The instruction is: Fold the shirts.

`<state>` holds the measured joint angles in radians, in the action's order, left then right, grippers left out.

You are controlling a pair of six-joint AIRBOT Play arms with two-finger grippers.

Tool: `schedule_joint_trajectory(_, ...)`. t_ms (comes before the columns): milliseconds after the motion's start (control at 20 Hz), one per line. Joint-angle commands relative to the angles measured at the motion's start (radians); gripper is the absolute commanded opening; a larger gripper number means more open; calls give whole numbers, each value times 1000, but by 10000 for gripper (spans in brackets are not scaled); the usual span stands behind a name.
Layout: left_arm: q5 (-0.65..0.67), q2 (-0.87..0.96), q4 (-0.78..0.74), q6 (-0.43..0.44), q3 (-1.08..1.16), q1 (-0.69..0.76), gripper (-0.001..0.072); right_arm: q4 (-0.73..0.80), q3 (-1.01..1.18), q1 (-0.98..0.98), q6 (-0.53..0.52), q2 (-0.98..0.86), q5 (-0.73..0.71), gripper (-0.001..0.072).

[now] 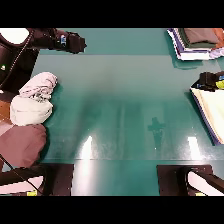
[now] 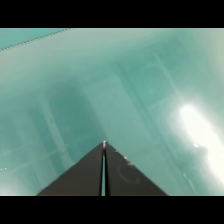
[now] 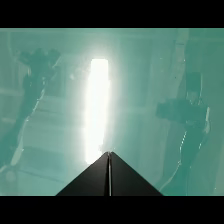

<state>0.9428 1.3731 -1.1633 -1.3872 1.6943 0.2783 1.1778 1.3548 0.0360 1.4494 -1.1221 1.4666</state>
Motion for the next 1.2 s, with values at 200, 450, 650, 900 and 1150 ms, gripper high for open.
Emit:
schedule_joint_trajectory(200,115,13,-480,-246,-3,-168,671,0,0,-1,0,0,9,12)
schedule_joint_trajectory(450,141,91,-484,-256,-159,-364,679,-2,0,-1,1,0,-5,12)
schedule_joint_trajectory(650,5,193,-483,-256,-282,-411,679,-1,0,-1,1,0,-5,12)
schedule_joint_trajectory(900,-15,254,-478,-286,-277,-411,246,-2,0,-1,1,0,-5,12)
schedule_joint_trajectory(1150,128,213,-479,-280,-100,-408,21,-9,46,-1,1,1,-7,11)
